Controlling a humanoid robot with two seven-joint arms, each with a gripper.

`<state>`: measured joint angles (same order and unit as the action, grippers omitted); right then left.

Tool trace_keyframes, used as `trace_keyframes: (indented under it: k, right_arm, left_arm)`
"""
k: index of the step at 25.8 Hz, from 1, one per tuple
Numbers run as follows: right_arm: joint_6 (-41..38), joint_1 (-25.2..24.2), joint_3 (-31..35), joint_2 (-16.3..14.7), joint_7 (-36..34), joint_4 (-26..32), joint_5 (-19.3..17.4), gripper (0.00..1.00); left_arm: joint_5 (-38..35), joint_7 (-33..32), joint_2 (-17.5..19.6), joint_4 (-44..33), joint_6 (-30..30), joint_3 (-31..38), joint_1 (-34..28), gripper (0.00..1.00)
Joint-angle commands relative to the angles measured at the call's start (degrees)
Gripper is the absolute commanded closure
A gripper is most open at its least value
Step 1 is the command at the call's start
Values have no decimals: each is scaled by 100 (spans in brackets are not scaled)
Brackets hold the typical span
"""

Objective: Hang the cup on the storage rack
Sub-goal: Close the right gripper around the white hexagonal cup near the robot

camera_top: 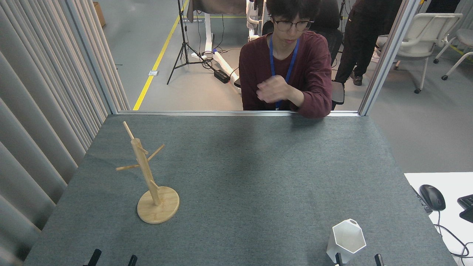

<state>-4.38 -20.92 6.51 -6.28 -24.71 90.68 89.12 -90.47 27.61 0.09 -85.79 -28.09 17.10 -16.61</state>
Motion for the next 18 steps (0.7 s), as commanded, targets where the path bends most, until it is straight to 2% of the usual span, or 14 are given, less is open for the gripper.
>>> trace_keyframes:
  k: [1,11,18]
  right_arm:
    - [-2,0,0,-5,1,-7,0,1]
    - [-19,18,-44,-5,36,-68,0,1]
    - [-116,519,-35,-31,45,-675,-26,1]
  left_arm:
    - [3,7,0,0,-3,4,0,0]
    - [55,25,0,167,50,66,0,0]
    - [73,25,0,194,49,66,0,0]
